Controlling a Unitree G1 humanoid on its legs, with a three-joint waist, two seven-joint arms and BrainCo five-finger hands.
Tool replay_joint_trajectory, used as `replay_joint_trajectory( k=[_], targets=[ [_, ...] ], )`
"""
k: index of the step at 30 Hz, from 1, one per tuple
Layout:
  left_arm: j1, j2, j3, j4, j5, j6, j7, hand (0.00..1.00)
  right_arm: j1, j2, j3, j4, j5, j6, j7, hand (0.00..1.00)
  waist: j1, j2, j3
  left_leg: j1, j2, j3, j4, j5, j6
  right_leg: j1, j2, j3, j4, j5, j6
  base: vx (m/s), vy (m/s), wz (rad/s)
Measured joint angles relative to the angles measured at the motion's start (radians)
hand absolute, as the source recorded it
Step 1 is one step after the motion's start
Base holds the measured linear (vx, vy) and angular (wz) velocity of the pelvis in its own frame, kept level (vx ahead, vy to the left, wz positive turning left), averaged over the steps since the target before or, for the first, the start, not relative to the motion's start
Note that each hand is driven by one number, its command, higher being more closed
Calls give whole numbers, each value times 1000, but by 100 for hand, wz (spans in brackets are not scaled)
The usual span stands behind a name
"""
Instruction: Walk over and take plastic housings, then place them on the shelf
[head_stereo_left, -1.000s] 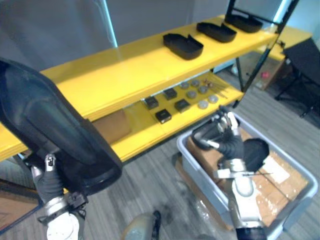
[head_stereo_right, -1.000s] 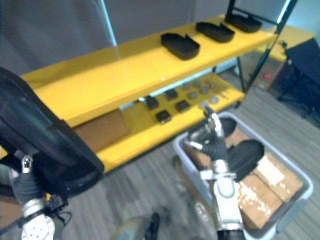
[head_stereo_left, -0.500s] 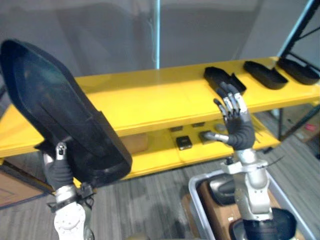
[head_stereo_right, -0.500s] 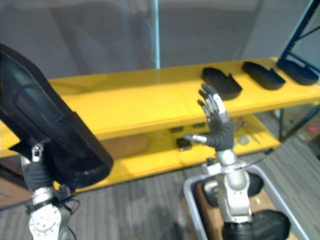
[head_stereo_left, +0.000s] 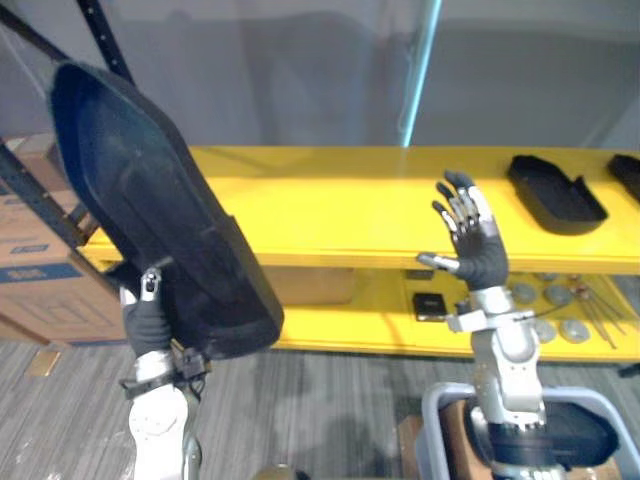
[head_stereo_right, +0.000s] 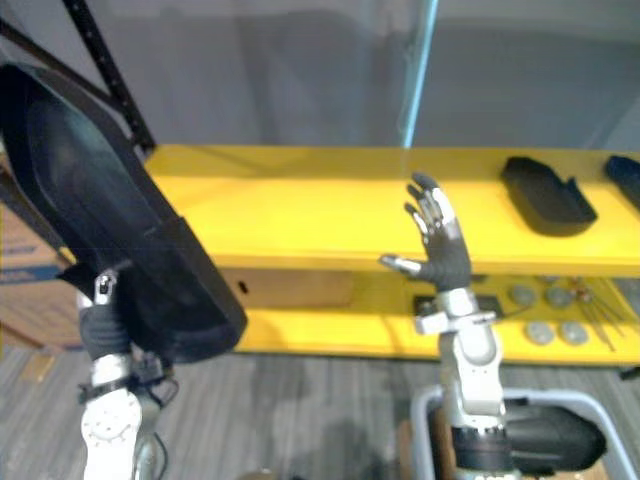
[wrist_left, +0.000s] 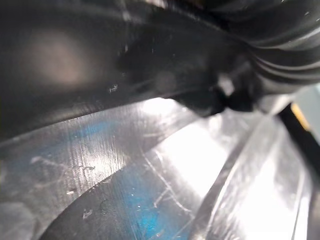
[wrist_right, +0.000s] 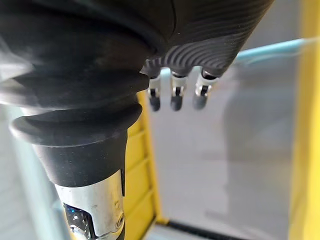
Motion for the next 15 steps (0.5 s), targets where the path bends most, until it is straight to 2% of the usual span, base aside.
replay_joint_trajectory(
  k=[1,3,8,11,15],
  targets=[
    [-6,-1,8,-3,1,-3,-1,100,5,27,-1,0,28,1,-12,0,-7,7,0,22,-2,17,-55,30,3,-5,1,10,-14,19,14,-61,3,-24],
    [-7,0,12,-3,3,-3,-3,100,10,45,-2,0,40,9,-21,0,-17,16,-3,42,-2,26,-91,46,4,0,8,21,-35,44,20,-38,10,-24],
    [-79,6,20,-5,41,-1,-40,100,43,73,-12,-1,45,12,-63,0,-42,25,-4,76,-3,55,-154,71,18,12,25,59,-78,108,15,18,51,-20],
    [-98,46,25,-6,37,-2,-46,100,50,102,-12,-4,43,12,-90,0,-48,15,4,82,-2,82,-159,67,21,13,28,81,-103,123,5,-6,88,-25],
    [-101,40,53,-8,28,0,-46,100,51,111,-12,-4,35,12,-109,0,-47,11,16,66,-2,101,-160,60,20,12,35,99,-153,143,21,-17,35,-12]
  ],
)
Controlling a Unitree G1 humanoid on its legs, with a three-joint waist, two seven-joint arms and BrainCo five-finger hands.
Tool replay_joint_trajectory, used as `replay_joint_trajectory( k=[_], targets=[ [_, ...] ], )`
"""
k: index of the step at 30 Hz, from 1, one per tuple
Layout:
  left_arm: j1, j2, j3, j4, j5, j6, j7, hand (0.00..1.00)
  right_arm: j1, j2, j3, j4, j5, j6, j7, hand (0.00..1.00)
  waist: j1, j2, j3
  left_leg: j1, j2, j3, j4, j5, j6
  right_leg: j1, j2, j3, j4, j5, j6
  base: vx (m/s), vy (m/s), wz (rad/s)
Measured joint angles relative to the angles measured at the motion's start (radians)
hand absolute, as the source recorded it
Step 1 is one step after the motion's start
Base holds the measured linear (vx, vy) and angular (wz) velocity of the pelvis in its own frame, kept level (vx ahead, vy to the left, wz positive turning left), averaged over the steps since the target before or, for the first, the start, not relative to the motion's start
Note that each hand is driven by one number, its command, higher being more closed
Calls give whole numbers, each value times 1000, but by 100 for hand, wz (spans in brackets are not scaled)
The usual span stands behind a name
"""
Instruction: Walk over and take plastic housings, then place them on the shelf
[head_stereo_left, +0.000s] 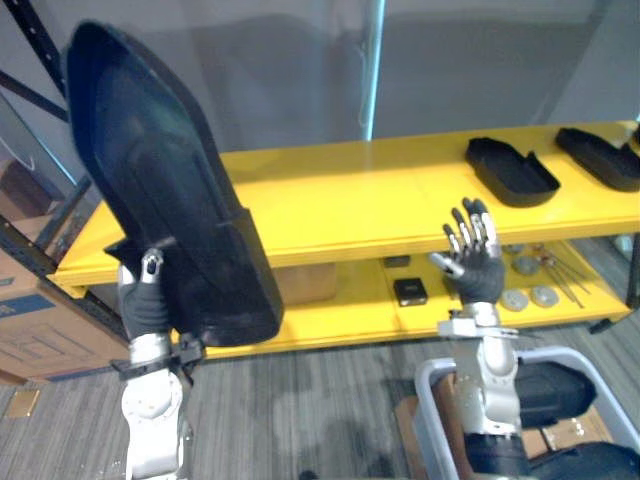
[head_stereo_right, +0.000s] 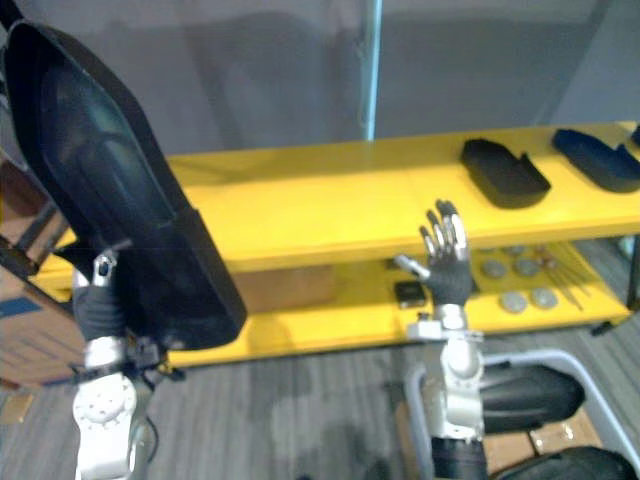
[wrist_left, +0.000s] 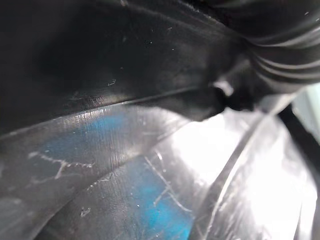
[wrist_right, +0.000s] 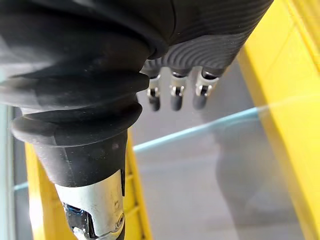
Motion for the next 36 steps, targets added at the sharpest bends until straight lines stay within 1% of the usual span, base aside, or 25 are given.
replay_joint_trajectory(
  k=[3,5,8,10,13,16,24,31,36],
  targets=[
    [9,-5,5,-13,-9,4,-2,100,2,0,-30,0,0,0,-16,0,0,7,7,-1,7,1,-2,5,2,5,11,0,-19,9,1,12,-13,-2],
    [20,-11,5,-29,-9,4,-7,100,3,0,-53,0,1,0,-20,0,-2,8,8,1,10,1,-11,11,-3,4,16,0,-22,10,1,35,-28,-1],
    [19,-46,6,-43,-9,3,-9,100,11,-1,-91,-8,1,1,-20,0,-6,8,8,2,18,1,-14,14,-4,6,25,1,-30,12,-3,52,-33,-1],
    [19,-53,6,-43,-9,3,-10,100,25,-1,-97,-31,0,3,-20,0,-7,8,8,2,21,3,-17,14,-4,7,28,1,-37,16,-8,38,-14,-2],
    [19,-53,6,-43,-9,3,-11,100,34,0,-98,-45,-12,3,-31,0,-9,2,18,36,19,5,-32,14,-5,37,28,1,-46,16,-7,23,-3,-2],
    [21,-52,6,-43,-9,0,-13,100,36,7,-108,-55,-18,4,-44,0,-9,-4,25,34,15,5,-33,13,-7,37,26,3,-51,18,-5,0,0,0],
    [44,-53,7,-43,-9,-1,-28,100,40,28,-139,-67,-19,4,-81,0,-11,-4,25,36,13,10,-40,14,-7,37,26,4,-58,19,-3,0,0,0],
    [45,-53,7,-43,-9,-1,-31,100,40,28,-147,-72,-20,5,-83,0,-16,-6,24,39,13,13,-44,14,-7,37,26,5,-59,22,-2,0,0,0],
    [50,-53,7,-44,-9,-1,-31,100,40,32,-147,-74,-20,6,-83,0,-16,-13,20,42,14,21,-44,14,-7,37,26,9,-59,23,-1,-16,2,-3]
  ],
)
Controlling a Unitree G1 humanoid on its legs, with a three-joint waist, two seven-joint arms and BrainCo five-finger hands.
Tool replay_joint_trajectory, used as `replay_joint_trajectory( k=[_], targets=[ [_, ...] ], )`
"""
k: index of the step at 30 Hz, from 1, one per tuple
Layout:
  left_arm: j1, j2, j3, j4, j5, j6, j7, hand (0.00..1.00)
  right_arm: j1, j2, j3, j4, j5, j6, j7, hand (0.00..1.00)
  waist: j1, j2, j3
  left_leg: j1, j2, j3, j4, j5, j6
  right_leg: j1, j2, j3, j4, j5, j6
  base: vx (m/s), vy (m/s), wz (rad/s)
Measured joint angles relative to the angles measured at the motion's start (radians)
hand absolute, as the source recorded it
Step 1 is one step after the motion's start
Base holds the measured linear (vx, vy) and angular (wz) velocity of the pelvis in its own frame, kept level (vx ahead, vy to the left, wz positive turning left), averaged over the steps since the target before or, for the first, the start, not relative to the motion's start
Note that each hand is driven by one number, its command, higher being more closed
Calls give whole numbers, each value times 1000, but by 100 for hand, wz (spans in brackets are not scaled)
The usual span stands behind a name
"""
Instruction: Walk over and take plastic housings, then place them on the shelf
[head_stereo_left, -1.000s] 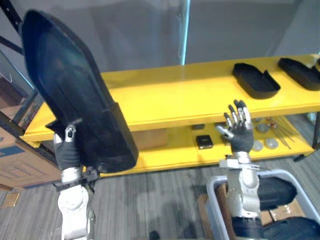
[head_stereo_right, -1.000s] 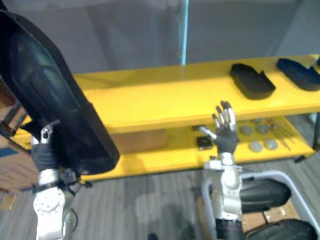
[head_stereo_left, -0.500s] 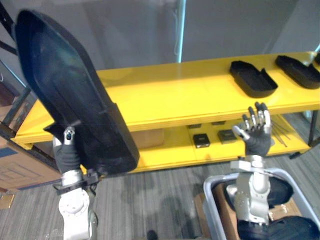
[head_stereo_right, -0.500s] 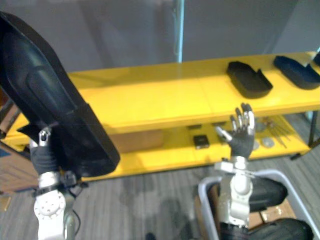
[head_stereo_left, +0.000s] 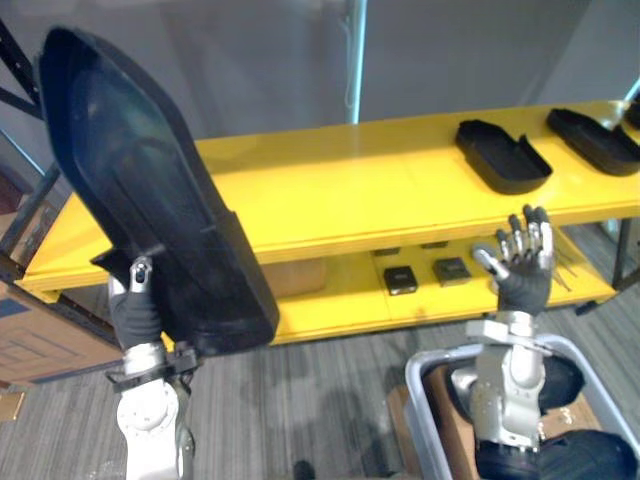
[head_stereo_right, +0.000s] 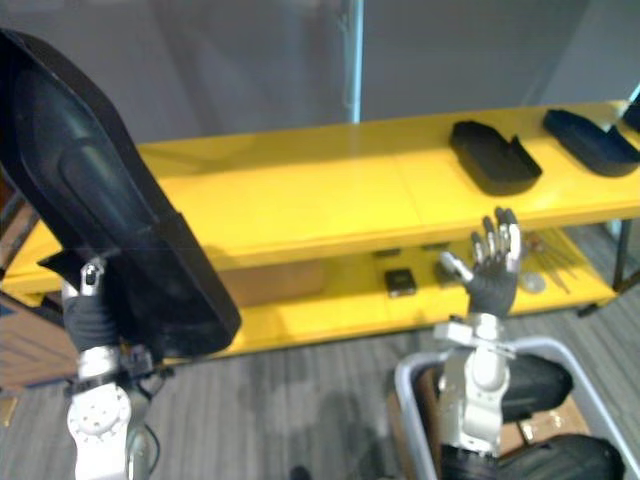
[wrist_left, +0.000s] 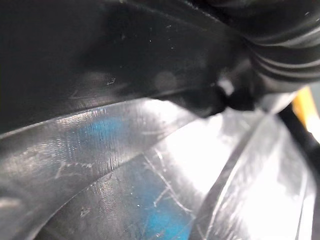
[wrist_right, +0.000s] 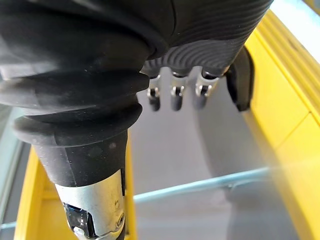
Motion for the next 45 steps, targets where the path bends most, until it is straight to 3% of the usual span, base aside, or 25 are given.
replay_joint_trajectory(
  k=[21,32,40,43,45],
  targets=[
    [6,-28,2,-33,0,0,1,100,6,0,-2,0,0,21,-5,0,-14,-4,-41,-1,-2,3,-4,9,3,0,1,3,-9,6,1,-5,1,-1],
    [51,-55,3,-33,-9,0,64,100,72,58,12,-62,-20,18,-86,0,-4,2,-11,9,6,13,15,-10,-3,15,1,3,-9,5,2,0,0,-2],
    [53,-68,26,-33,-18,8,131,100,52,45,35,-57,-16,10,-14,0,13,-1,-10,-9,10,-1,22,-5,-1,15,8,-9,-28,6,3,9,-4,5],
    [56,-68,48,-33,-19,27,144,100,13,42,64,-27,-14,10,7,0,17,-15,-2,-58,16,-51,92,-23,1,25,10,-55,-31,7,2,29,-42,45],
    [70,-69,49,-31,-26,35,149,100,-21,33,80,10,-20,10,9,0,35,-18,30,-103,28,-93,200,-58,13,51,17,-94,-33,5,0,-5,-62,60]
  ],
)
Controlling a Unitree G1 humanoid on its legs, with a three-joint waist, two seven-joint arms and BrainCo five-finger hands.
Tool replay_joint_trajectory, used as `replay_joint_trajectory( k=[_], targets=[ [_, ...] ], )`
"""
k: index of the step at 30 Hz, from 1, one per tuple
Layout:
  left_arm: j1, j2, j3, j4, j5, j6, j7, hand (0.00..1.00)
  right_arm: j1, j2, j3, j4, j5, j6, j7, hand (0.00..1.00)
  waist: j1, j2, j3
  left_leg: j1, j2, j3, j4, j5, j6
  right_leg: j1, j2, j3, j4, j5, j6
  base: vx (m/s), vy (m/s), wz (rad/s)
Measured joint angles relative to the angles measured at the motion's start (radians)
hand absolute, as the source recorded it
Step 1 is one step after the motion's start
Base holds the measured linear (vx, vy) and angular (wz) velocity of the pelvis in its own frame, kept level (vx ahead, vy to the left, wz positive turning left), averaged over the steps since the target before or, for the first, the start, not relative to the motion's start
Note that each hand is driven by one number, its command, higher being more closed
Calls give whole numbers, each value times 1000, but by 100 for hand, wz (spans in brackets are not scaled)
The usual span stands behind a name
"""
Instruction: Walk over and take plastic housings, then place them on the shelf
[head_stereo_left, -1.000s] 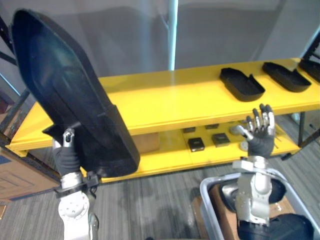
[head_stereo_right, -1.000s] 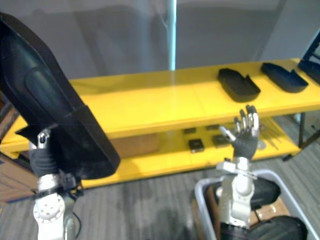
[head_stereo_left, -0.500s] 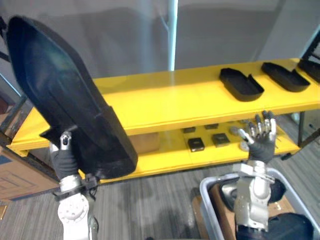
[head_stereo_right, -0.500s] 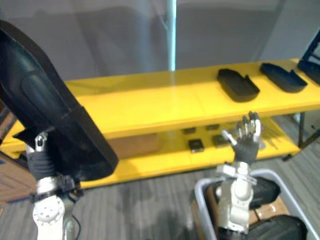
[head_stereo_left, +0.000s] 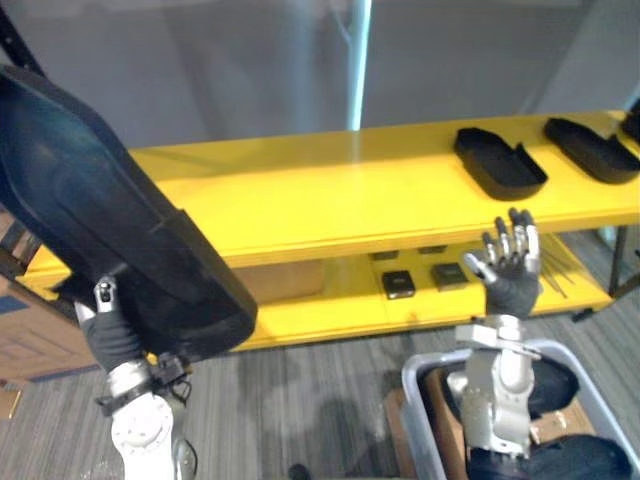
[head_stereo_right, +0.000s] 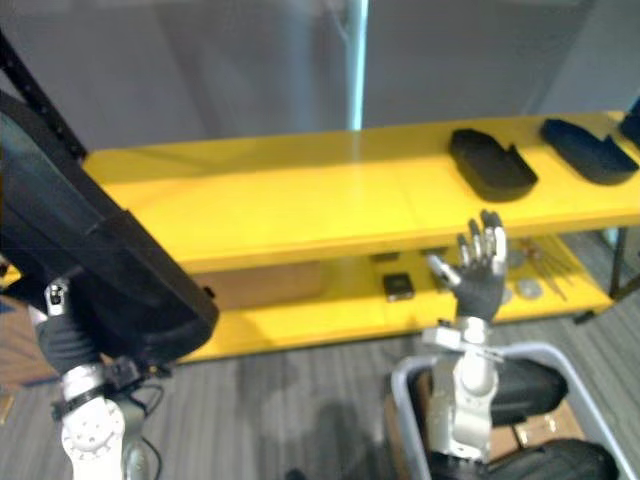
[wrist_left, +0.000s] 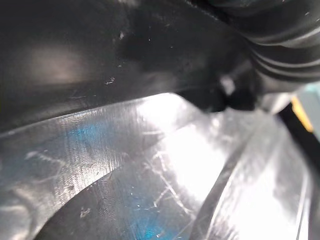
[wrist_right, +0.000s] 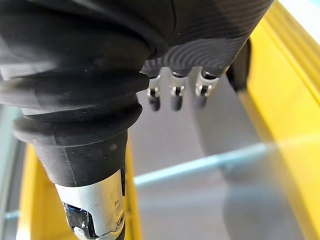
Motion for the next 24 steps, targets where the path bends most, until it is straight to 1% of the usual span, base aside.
replay_joint_trajectory(
  k=[1,2,3,4,5,6,7,9,10,11,13,15,16,18,19,20,22,23,24],
  targets=[
    [5,-1,0,2,-3,7,-1,100,-11,-6,2,14,-1,0,1,0,8,5,15,-13,6,-13,43,-19,1,15,5,-18,1,-4,-5,-54,-50,45],
    [21,-3,3,6,-7,7,-8,100,-25,-20,1,40,-11,0,0,0,20,17,28,-15,11,-17,63,-32,-1,24,10,-27,5,-11,-12,-81,-37,32],
    [29,-4,7,6,-13,7,-14,100,-28,-28,-1,49,-20,0,-1,0,30,25,29,-14,12,-19,60,-34,-4,22,11,-27,10,-17,-15,-86,-9,24],
    [41,-7,23,6,-15,5,-24,100,-29,-45,-2,60,-27,0,-8,0,35,36,34,-15,8,-32,49,-31,-9,17,7,-31,31,-29,-15,-71,3,18],
    [46,-7,30,6,-16,5,-29,100,-27,-50,-4,65,-34,0,-9,0,32,39,36,-11,3,-37,38,-26,-9,14,3,-38,45,-37,-15,-95,13,21],
    [56,-7,38,5,-22,1,-37,100,-22,-61,-9,70,-38,-1,-11,0,32,42,32,-5,-5,-37,-2,-13,-12,-3,-8,-40,68,-57,-21,-117,27,15],
    [58,-7,40,5,-44,-11,-38,100,-22,-71,-19,70,-37,-10,-11,0,30,44,28,6,-12,-35,-52,16,-14,-23,-16,-39,80,-67,-21,-97,27,10],
    [54,-7,38,2,-52,-29,-40,100,-18,-73,-38,70,-37,-19,-23,0,26,46,27,20,-17,-33,-107,54,-16,-37,-17,-39,81,-64,-21,-24,11,3],
    [52,-7,31,2,-51,-30,-40,100,-7,-70,-47,70,-33,-19,-33,0,21,43,26,32,-19,-32,-131,78,-14,-37,-16,-39,81,-52,-13,0,0,0],
    [52,-7,26,2,-50,-30,-41,100,0,-69,-50,70,-26,-19,-33,0,18,42,25,40,-19,-31,-144,86,-15,-35,-15,-39,81,-47,-13,53,-7,-7],
    [49,-7,22,2,-48,-31,-53,100,23,-65,-52,69,-5,-19,-35,0,1,40,23,70,-23,-16,-194,106,-17,-35,-15,-25,77,-43,-10,54,1,-21],
    [34,-5,18,2,-38,-31,-66,100,42,-64,-53,66,-8,-19,-51,0,-7,39,22,80,-26,-4,-204,107,-17,-36,-18,-11,74,-40,-7,48,29,-20],
    [12,-1,14,2,-35,-31,-74,100,55,-59,-57,65,-9,-19,-59,0,-19,37,20,79,-30,-3,-204,104,-14,-37,-21,-10,73,-38,-4,40,42,-5],
    [-14,4,13,2,-35,-31,-83,100,71,-55,-66,65,-9,-19,-75,0,-24,34,19,79,-31,18,-204,96,-7,-59,-26,12,95,-38,-5,21,65,-26],
    [-25,4,9,3,-36,-31,-90,100,78,-52,-71,64,-9,-18,-77,0,-26,35,18,77,-30,25,-201,92,-5,-84,-30,28,132,-43,-12,11,100,-38],
    [-37,5,-3,7,-38,-31,-105,100,97,-51,-80,63,-10,-17,-78,0,-32,39,22,80,-24,35,-193,86,0,-133,-40,44,238,-61,-39,3,85,-30],
    [-41,19,-13,10,-42,-31,-116,100,119,-29,-87,63,-12,-15,-78,0,-41,33,39,104,-11,55,-174,65,10,-213,-54,84,415,-78,-67,-20,51,-33],
    [-40,46,-16,27,-42,-31,-115,100,143,-4,-89,54,-11,-15,-75,0,-56,30,43,115,-1,63,-150,42,7,-226,-46,116,454,-93,-79,-26,22,-29],
    [-39,66,-21,40,-42,-31,-114,100,170,12,-90,30,-10,-15,-69,0,-60,25,43,114,7,68,-129,23,6,-235,-34,141,436,-94,-78,-17,-15,-23]
  ],
)
